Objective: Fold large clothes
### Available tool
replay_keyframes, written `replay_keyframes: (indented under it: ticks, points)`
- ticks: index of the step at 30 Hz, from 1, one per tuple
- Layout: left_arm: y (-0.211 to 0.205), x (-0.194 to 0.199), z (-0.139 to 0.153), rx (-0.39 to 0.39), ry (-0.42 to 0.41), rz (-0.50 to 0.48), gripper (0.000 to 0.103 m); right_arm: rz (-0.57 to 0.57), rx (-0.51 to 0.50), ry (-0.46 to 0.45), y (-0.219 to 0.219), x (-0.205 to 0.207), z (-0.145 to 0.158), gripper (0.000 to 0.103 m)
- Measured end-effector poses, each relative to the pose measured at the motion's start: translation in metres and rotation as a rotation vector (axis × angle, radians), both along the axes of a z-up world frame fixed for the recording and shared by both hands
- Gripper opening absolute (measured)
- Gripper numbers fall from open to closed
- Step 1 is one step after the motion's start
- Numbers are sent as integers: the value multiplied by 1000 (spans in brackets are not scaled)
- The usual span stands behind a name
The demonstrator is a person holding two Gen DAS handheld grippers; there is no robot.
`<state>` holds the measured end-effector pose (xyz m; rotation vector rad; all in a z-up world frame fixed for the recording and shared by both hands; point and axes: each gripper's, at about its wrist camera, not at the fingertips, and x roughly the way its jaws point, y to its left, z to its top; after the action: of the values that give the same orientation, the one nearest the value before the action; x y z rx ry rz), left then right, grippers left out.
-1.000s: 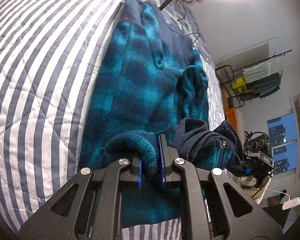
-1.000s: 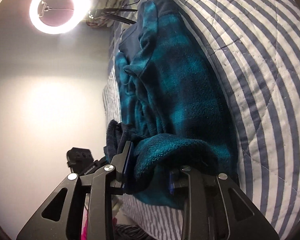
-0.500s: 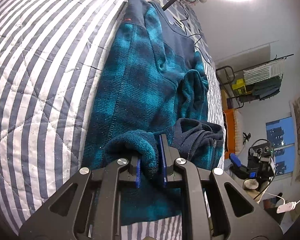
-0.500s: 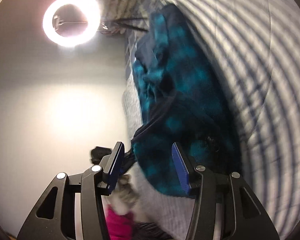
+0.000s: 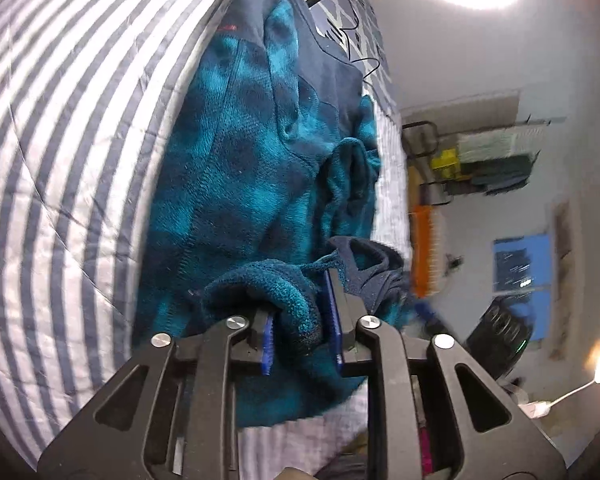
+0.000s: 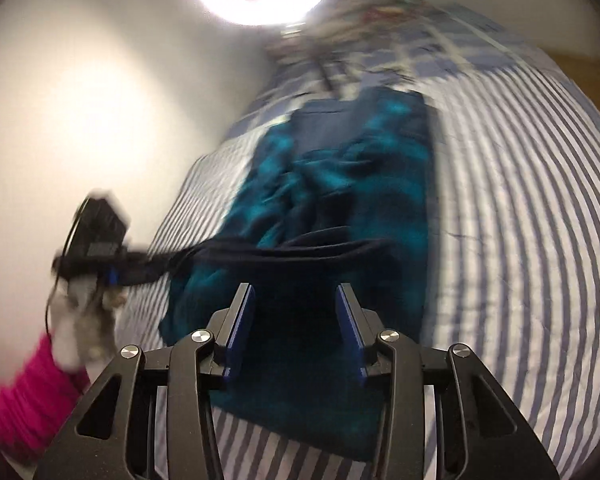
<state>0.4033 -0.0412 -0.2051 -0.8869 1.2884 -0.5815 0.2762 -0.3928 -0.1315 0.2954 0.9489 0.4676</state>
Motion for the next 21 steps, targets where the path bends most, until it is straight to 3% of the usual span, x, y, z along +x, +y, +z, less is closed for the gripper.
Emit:
replay_keyframes:
  ticks: [1,2,4,6,9,11,14,17,21]
  points:
    - [4,1,-3,-60,26,9,26,56,-35,-22,15,-4,3,40]
    - [10,2,-6,-144,58,19,40,95,-72,-35,26,-9,5,40]
    - [21,2,2,-183,43,55,64,141,-157,-46,45,-11,-1,40]
    - [34,1,23,-112,-39,84,66,145,-187,-23,51,-9,-11,40]
    - [43,-2,55,20,-162,53,66,118,-215,2,46,-5,-24,40]
    - [39,-9,71,199,-266,8,66,95,-235,9,43,-3,-28,40]
    - [25,-24,76,365,-374,-63,66,49,-229,22,31,-2,-26,40]
    - [7,-36,69,436,-423,-128,66,39,-205,-1,27,-2,-17,40]
    - [-24,-43,60,549,-486,-206,66,-23,-303,-47,21,1,-13,41]
